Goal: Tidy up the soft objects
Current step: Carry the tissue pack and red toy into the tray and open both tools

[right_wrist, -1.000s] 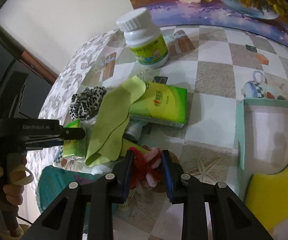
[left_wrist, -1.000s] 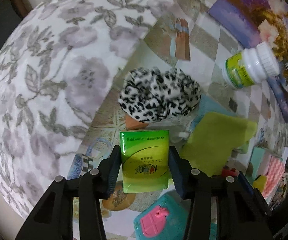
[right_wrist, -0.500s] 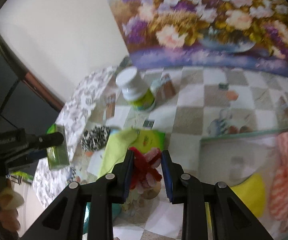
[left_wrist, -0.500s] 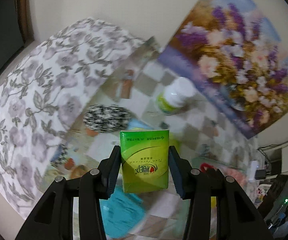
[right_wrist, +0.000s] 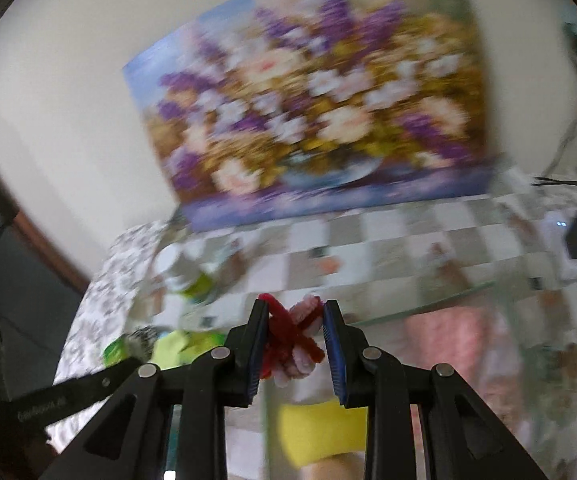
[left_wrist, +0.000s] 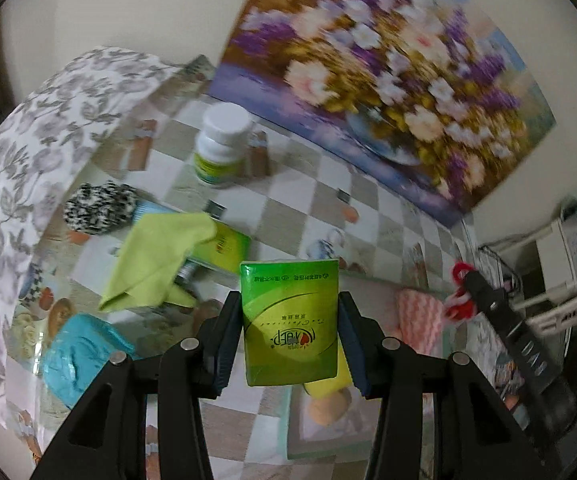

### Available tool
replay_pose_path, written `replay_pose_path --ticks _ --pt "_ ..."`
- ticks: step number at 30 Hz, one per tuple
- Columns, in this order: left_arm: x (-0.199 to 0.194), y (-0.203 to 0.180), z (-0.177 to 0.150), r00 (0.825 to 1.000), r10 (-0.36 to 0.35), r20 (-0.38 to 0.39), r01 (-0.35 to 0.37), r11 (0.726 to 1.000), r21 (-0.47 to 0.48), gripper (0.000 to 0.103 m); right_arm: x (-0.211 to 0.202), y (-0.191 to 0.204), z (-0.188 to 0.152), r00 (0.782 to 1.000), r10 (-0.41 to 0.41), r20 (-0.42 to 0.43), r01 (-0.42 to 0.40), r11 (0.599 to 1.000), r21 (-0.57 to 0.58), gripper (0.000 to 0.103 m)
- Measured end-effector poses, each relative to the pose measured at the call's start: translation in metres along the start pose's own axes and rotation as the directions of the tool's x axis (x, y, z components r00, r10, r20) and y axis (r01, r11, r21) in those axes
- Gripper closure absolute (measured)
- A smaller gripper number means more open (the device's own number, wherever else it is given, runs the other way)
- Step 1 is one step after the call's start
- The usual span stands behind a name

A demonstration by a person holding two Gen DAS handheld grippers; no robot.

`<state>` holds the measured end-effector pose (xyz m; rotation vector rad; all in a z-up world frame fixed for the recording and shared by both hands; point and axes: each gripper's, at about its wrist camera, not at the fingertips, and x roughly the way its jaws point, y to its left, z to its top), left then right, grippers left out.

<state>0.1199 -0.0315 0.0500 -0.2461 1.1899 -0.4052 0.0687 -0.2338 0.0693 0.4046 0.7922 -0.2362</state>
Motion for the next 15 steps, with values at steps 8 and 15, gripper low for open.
replay_pose_path --ticks 8,15 --pt "0.018 -0.029 -0.019 0.999 -0.006 -0.051 0.010 0.997 0.078 0.055 -0.016 -0.068 0.004 0.991 -0.130 0.014 0.128 0.985 0.117 0.073" --pt "0.036 -0.061 -0.038 0.993 -0.028 -0.114 0.045 0.987 0.152 0.055 -0.022 -0.113 -0.001 0.967 -0.252 -0.020 0.251 0.950 0.185 0.073"
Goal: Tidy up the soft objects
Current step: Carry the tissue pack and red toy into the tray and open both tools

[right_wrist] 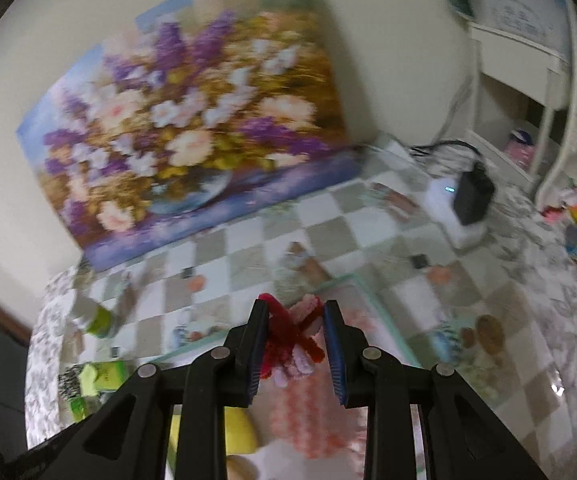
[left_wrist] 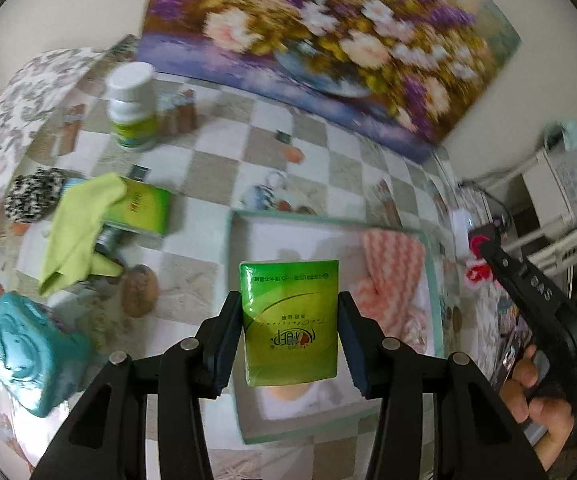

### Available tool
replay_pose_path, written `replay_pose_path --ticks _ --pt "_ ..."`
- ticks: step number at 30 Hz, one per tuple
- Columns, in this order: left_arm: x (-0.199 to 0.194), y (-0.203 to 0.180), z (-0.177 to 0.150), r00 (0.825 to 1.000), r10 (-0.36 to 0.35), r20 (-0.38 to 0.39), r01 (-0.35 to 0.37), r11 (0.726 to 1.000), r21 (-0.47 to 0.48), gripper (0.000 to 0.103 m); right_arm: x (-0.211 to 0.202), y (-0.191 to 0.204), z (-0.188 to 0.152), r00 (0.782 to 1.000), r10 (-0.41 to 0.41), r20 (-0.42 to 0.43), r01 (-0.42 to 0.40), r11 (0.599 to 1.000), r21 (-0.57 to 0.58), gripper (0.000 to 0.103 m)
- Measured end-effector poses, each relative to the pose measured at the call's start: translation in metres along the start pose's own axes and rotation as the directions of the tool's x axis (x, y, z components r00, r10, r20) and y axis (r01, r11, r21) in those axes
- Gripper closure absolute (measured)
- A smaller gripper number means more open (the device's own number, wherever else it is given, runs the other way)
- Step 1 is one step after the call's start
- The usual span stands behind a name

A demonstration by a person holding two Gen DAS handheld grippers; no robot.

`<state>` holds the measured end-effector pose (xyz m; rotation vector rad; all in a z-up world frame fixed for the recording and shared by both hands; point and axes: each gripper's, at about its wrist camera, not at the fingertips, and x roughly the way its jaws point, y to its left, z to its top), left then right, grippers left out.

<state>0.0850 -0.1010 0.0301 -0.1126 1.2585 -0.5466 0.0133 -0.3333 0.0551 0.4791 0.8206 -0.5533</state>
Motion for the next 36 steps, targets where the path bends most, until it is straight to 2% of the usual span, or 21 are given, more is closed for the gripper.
replay_pose_path --ticks 4,7,11,17,22,36 --pt "0.023 -0.023 -0.013 0.996 -0.028 -0.081 0.032 0.998 0.047 0.055 0.007 -0.016 -0.003 0.998 -0.048 -0.032 0.048 0.999 0.018 0.073" --pt "0.041 -0.034 -0.024 0.991 -0.010 -0.134 0.020 0.997 0.076 0.055 0.021 -0.025 -0.008 0.993 -0.080 -0.089 0.082 0.996 0.025 0.073" --pt "0.064 -0.039 -0.038 0.979 0.001 -0.205 0.015 0.997 0.080 0.054 0.047 -0.040 -0.021 0.978 -0.084 -0.193 0.100 0.992 0.073 0.073" --pt "0.091 -0.041 -0.052 0.963 0.029 -0.267 -0.005 0.996 0.091 0.054 0.080 -0.049 -0.040 0.946 -0.096 -0.308 0.131 0.987 0.094 0.073" --pt "0.101 -0.038 -0.057 0.958 0.031 -0.284 -0.007 0.996 0.085 0.054 0.089 -0.054 -0.048 0.932 -0.108 -0.346 0.151 0.984 0.099 0.073" --pt "0.104 -0.046 -0.056 0.954 0.061 -0.292 -0.031 0.994 0.108 0.054 0.093 -0.050 -0.049 0.919 -0.154 -0.363 0.191 0.979 0.068 0.072"
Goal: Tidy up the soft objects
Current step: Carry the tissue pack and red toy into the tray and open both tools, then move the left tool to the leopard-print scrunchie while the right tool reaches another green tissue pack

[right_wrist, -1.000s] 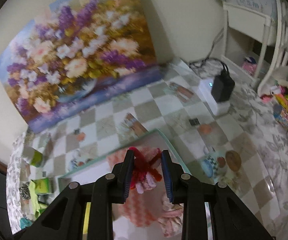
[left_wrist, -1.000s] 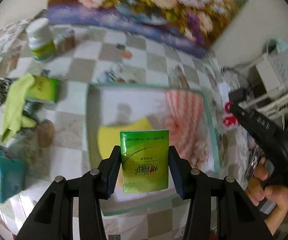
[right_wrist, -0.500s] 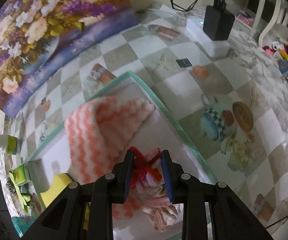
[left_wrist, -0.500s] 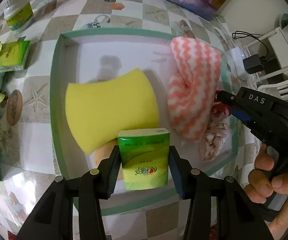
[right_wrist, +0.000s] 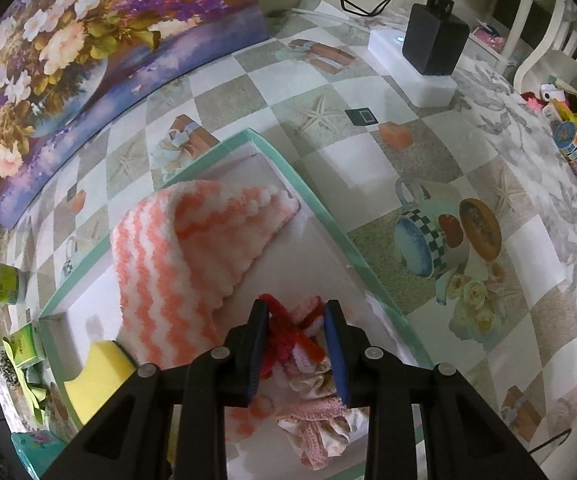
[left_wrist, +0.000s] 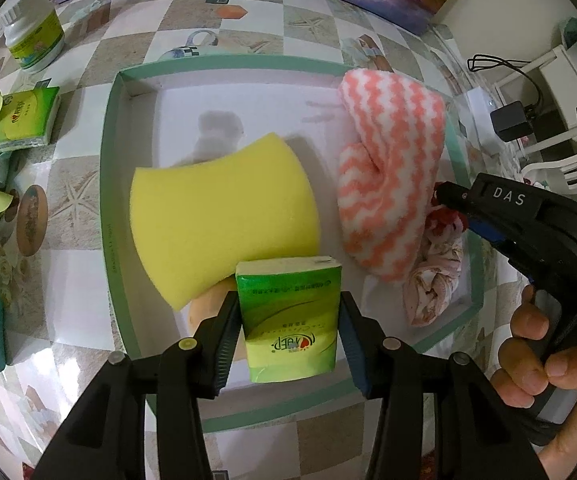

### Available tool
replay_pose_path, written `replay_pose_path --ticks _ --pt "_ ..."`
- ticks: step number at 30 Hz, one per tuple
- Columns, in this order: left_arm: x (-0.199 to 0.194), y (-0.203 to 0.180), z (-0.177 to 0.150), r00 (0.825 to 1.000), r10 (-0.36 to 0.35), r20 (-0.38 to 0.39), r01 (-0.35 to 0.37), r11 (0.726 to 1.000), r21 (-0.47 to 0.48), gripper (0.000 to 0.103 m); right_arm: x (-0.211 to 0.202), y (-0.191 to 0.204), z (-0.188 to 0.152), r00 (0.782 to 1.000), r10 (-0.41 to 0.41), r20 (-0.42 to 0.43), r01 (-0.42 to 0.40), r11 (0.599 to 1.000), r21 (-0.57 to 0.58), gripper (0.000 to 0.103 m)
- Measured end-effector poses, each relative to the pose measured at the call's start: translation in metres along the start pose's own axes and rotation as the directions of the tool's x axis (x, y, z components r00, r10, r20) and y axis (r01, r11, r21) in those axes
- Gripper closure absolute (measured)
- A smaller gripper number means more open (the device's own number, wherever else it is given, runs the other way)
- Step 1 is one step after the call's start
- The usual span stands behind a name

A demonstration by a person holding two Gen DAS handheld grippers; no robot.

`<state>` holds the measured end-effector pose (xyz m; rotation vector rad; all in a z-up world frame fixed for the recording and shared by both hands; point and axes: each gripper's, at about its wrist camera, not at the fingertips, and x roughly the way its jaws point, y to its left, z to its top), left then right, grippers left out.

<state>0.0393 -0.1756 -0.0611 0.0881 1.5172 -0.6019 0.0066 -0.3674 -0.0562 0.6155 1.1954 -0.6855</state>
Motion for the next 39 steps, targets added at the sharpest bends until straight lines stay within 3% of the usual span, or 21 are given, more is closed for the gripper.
replay_pose_path --ticks 7,11,16,24,25,31,33,39 --pt "-0.012 -0.004 0.001 1.000 -0.023 0.011 0.023 1.000 0.008 0.053 -0.009 0.004 0.001 1.000 -0.009 0.023 0.009 1.000 -0.021 0.060" --pt "-0.019 -0.006 0.001 0.999 -0.035 0.020 0.035 0.999 0.009 0.053 -0.018 0.007 0.003 0.999 -0.006 0.044 0.007 1.000 -0.020 0.060" --pt "-0.039 -0.003 0.004 0.997 -0.040 0.073 0.039 0.999 0.011 0.052 -0.040 0.013 0.006 0.995 0.007 0.096 -0.004 0.999 -0.040 0.054" --pt "-0.068 0.015 0.009 0.987 -0.046 0.153 0.051 0.998 -0.026 0.038 -0.074 0.032 0.008 0.983 0.047 0.177 -0.032 0.996 -0.087 0.045" --pt "-0.076 0.022 0.011 0.984 -0.035 0.176 0.044 0.998 -0.044 0.033 -0.077 0.034 0.008 0.982 0.056 0.183 -0.040 0.995 -0.092 0.045" --pt "-0.112 0.067 0.021 0.953 0.062 0.295 -0.017 0.988 -0.154 0.031 -0.089 0.049 0.004 0.974 0.084 0.208 -0.059 0.991 -0.124 0.036" --pt "-0.122 0.083 0.023 0.942 0.097 0.322 -0.036 0.981 -0.189 0.025 -0.092 0.056 0.002 0.972 0.096 0.213 -0.066 0.987 -0.144 0.034" --pt "-0.154 0.143 0.021 0.899 0.215 0.381 -0.085 0.940 -0.329 0.020 -0.102 0.083 -0.007 0.967 0.117 0.227 -0.069 0.975 -0.210 0.032"
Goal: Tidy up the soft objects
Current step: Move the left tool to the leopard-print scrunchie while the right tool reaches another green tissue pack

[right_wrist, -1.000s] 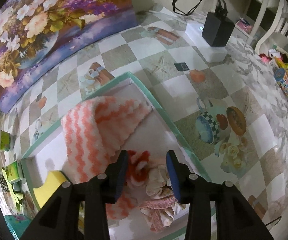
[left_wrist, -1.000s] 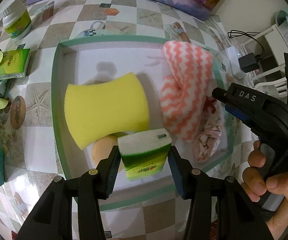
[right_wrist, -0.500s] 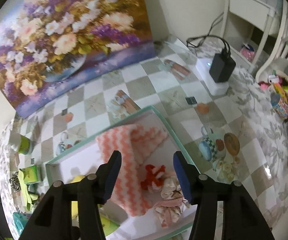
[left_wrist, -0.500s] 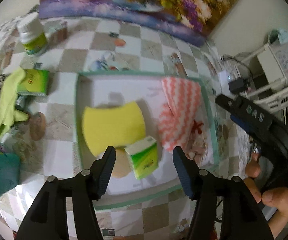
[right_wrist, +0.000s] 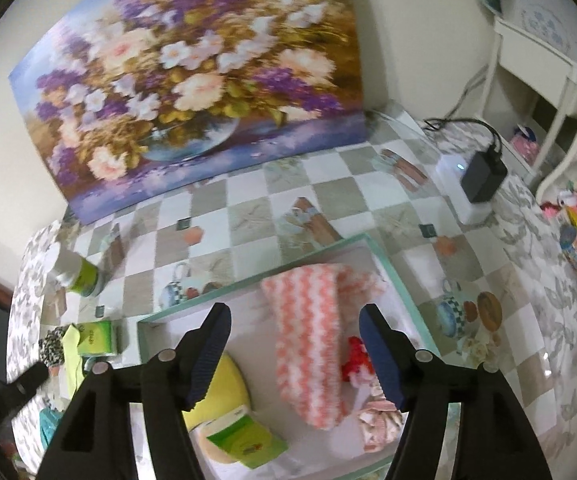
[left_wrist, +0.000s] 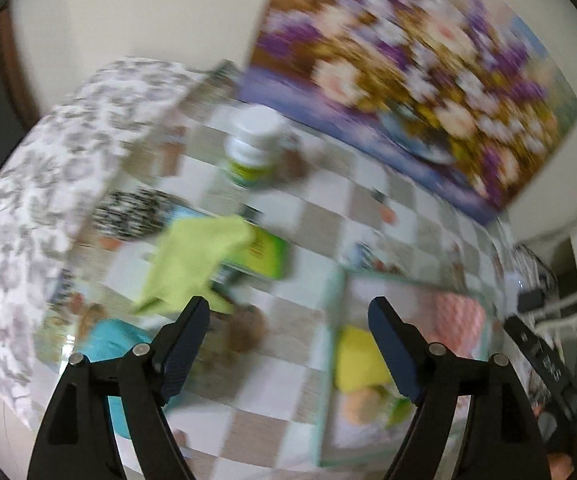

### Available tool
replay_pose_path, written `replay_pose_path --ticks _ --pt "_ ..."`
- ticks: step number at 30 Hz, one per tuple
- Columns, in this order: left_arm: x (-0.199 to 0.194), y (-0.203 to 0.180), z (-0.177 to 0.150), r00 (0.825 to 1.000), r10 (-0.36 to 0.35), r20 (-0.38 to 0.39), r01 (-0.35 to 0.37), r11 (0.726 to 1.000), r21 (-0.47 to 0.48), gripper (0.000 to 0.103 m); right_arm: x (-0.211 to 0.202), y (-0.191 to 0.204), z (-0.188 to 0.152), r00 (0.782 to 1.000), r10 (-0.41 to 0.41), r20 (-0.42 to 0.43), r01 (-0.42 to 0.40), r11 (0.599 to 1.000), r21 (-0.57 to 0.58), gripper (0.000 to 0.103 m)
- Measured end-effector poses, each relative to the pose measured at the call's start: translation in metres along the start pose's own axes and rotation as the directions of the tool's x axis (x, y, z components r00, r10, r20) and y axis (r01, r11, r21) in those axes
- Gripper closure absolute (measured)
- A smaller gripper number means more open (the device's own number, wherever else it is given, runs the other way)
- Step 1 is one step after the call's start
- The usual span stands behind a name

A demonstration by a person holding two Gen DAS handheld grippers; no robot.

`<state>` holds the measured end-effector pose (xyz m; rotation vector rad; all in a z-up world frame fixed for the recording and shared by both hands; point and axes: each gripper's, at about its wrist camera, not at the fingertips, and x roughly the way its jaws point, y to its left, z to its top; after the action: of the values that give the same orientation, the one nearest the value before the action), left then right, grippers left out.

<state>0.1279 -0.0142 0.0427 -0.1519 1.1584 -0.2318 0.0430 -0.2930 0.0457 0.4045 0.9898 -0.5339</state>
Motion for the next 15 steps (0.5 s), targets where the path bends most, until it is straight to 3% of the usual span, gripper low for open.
replay_pose_path --ticks 6,15 --pt "-0.010 0.058 0.014 0.994 0.100 0.045 -0.094 0.989 -0.113 0.018 -0.003 0.032 -0.004 0.999 0.032 0.007 -0.031 0.997 -0.068 0.027" --pt "-0.018 0.147 0.019 0.978 0.201 0.051 -0.178 0.941 -0.289 0.012 -0.004 0.079 -0.017 0.998 0.066 0.006 -0.064 0.983 -0.173 0.026"
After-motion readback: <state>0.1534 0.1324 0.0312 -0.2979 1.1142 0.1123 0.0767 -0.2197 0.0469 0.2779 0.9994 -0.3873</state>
